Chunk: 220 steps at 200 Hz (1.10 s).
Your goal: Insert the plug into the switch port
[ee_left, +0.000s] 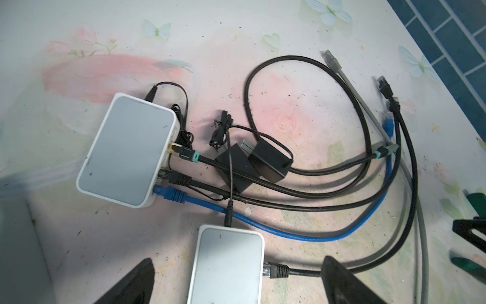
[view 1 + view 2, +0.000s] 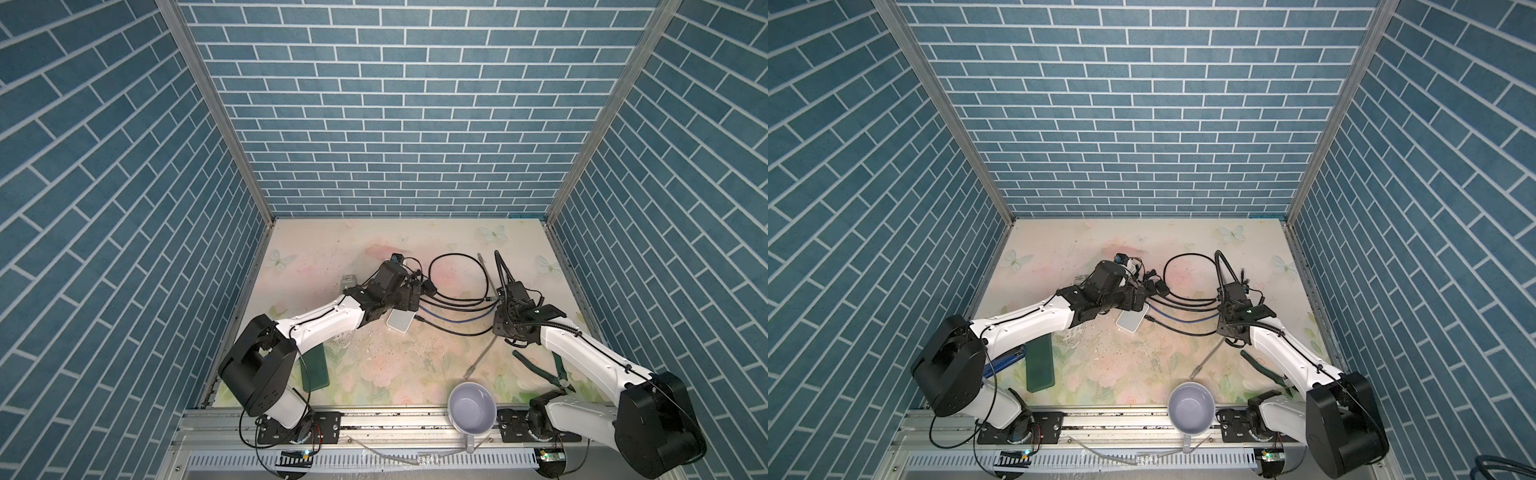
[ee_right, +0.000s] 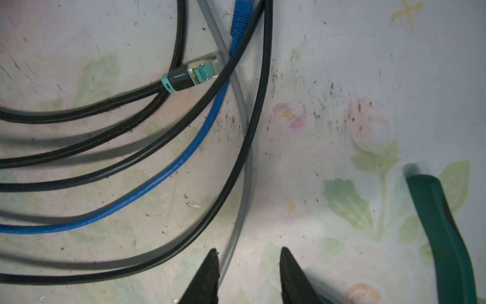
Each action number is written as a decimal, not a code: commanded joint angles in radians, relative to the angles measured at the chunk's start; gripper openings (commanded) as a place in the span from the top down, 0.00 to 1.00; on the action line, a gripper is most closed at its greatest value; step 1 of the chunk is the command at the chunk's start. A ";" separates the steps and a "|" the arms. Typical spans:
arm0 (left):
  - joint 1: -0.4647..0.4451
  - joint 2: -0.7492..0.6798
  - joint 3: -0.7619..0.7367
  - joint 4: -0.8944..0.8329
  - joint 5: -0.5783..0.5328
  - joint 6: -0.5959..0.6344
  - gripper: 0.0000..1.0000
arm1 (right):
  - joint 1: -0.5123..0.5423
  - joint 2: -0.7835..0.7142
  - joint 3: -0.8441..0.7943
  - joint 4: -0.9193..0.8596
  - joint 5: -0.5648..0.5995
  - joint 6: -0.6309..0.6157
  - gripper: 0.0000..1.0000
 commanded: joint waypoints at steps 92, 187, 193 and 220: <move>0.025 -0.030 -0.103 0.086 -0.057 0.003 0.01 | 0.000 0.081 0.003 0.010 -0.022 0.031 0.70; 0.023 -0.093 -0.180 0.187 -0.102 0.063 0.00 | 0.005 0.145 -0.029 0.072 -0.068 0.044 0.75; 0.023 -0.092 -0.174 0.173 -0.116 0.059 0.00 | 0.006 0.152 -0.029 0.075 -0.065 0.048 0.75; 0.022 -0.099 -0.186 0.181 -0.132 0.056 0.00 | 0.011 0.178 -0.032 0.072 -0.059 0.058 0.77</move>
